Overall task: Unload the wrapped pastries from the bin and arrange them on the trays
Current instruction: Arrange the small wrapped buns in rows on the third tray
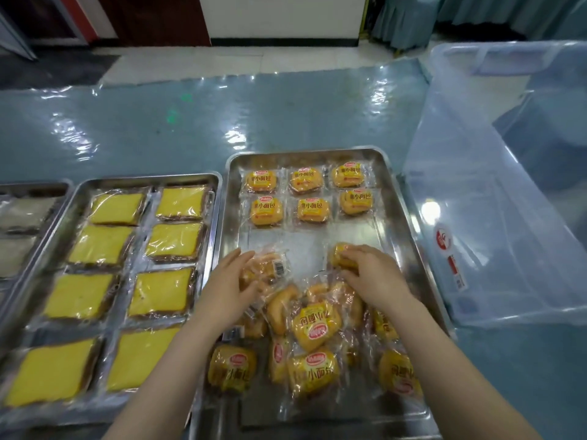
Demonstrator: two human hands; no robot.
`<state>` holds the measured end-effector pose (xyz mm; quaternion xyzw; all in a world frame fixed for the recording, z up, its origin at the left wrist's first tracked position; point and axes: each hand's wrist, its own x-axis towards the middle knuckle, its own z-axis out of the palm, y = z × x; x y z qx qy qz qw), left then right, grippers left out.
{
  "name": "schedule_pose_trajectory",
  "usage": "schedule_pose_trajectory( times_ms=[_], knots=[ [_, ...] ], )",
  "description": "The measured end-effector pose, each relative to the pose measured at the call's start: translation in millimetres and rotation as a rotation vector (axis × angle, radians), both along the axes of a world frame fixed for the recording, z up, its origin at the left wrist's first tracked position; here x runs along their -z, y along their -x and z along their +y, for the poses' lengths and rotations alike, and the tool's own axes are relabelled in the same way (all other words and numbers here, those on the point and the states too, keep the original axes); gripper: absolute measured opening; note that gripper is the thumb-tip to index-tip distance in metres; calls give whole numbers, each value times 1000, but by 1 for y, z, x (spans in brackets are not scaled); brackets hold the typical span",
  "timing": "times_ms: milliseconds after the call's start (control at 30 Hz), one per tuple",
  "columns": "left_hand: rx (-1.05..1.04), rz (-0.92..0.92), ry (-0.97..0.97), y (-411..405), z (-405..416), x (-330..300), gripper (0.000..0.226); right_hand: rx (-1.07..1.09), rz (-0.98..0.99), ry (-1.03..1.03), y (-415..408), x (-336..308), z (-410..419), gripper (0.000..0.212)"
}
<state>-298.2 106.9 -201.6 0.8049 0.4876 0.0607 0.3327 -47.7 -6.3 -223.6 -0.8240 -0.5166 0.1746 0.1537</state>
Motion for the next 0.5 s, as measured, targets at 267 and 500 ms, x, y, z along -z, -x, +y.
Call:
schedule_pose_trajectory(
  times_ms=[267, 500],
  knots=[
    [-196, -102, 57, 4, 5, 5, 71, 15, -134, 155, -14, 0, 7, 33],
    [-404, -319, 22, -3, 21, -8, 40, -28, -34, 94, -22, 2, 9, 31]
  ],
)
